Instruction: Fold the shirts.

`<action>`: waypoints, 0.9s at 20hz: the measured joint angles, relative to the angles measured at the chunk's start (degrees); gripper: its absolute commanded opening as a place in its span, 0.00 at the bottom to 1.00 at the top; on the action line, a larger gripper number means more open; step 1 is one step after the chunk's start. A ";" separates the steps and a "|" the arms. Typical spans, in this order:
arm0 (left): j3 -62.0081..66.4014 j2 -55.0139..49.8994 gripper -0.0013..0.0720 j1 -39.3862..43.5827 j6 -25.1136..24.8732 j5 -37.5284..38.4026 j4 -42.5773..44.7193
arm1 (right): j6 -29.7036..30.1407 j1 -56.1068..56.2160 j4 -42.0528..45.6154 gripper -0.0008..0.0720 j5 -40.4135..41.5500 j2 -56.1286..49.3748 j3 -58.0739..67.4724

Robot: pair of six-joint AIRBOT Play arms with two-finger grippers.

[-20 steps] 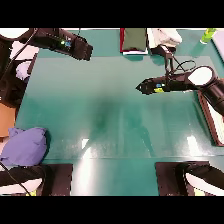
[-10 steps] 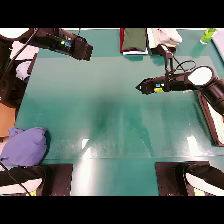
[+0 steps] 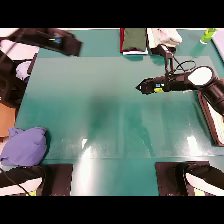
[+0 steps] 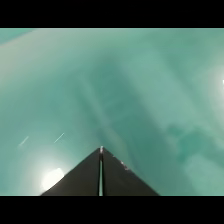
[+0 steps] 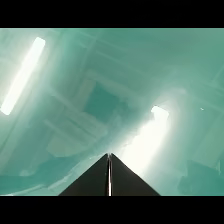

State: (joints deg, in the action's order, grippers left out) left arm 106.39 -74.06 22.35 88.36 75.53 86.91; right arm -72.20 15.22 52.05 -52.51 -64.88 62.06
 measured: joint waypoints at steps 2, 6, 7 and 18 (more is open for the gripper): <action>-3.10 3.80 0.05 -4.76 0.68 3.74 1.84 | 0.00 0.00 0.00 0.04 -0.04 0.00 0.00; -18.67 15.34 0.05 -16.44 1.38 9.22 3.69 | -0.26 0.00 0.02 0.04 -0.09 0.00 0.00; -23.61 18.21 0.05 -19.26 1.42 9.97 4.00 | -0.31 0.00 0.02 0.04 -0.09 0.00 0.02; -68.76 30.45 0.92 -36.98 1.53 7.34 5.35 | -0.44 0.00 0.02 0.04 -0.02 0.00 0.00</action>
State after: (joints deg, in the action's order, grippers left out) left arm 37.63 -43.62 -14.63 89.89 82.87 92.27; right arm -72.64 15.22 52.07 -52.53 -64.88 62.06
